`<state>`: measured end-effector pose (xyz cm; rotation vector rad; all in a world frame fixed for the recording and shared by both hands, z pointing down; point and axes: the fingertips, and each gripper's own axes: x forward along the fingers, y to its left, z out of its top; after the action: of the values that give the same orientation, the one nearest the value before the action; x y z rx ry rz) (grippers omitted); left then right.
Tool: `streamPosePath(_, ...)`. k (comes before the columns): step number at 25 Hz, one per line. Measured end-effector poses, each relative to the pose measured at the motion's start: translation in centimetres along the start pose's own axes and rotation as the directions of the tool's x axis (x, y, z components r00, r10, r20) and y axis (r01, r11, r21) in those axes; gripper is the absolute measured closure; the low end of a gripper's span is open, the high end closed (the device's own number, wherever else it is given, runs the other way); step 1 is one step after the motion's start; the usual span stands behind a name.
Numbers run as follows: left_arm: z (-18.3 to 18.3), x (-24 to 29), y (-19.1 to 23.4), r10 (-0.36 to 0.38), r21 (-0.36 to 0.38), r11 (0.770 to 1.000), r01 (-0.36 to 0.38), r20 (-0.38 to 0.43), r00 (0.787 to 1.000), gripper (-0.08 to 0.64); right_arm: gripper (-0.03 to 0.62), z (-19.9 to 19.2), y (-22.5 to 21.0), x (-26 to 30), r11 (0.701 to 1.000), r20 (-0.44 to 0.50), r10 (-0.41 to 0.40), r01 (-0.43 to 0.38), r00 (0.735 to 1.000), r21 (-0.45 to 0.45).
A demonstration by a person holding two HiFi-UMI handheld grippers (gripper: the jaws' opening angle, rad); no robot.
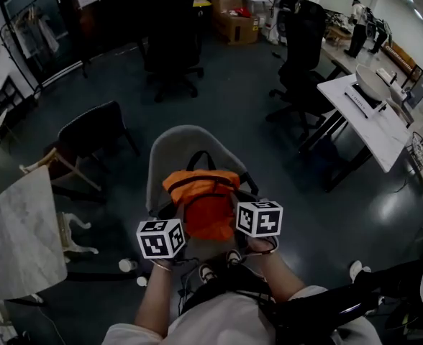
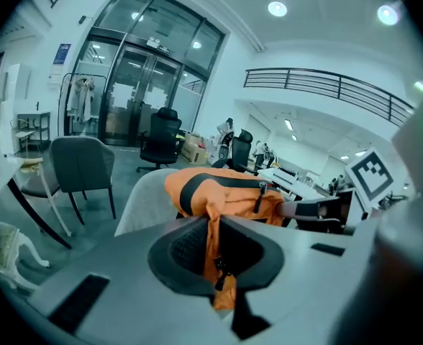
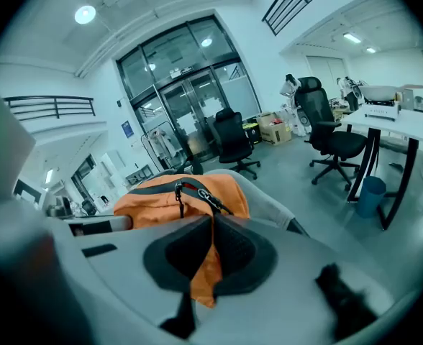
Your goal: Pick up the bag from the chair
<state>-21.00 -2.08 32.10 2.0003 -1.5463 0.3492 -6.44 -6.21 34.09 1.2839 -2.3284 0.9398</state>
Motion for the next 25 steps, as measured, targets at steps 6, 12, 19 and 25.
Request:
streamPosePath(6, 1.7, -1.6, -1.2, 0.045, 0.009, 0.999, -0.045, 0.039, 0.998, 0.528, 0.555, 1.1, 0.7, -1.2, 0.998, -0.002, 0.057, -0.057, 0.998, -0.037)
streamPosePath(12, 2.9, -2.9, -3.0, 0.102, -0.019, 0.995, -0.101, 0.096, 0.99, 0.528, 0.555, 3.1, 0.8, -2.7, 0.985, 0.01, 0.142, -0.14, 0.99, -0.102)
streamPosePath(19, 3.2, -4.2, -5.9, 0.183, -0.029, 0.983, -0.181, 0.133, 0.974, 0.528, 0.555, 4.1, -0.1, -4.8, 0.963, 0.003, 0.225, -0.222, 0.974, -0.156)
streamPosePath(25, 3.1, -5.6, -8.1, 0.243, -0.062, 0.97, -0.236, 0.177, 0.954, 0.529, 0.555, 4.4, -0.4, -6.7, 0.941, 0.002, 0.283, -0.277, 0.959, -0.196)
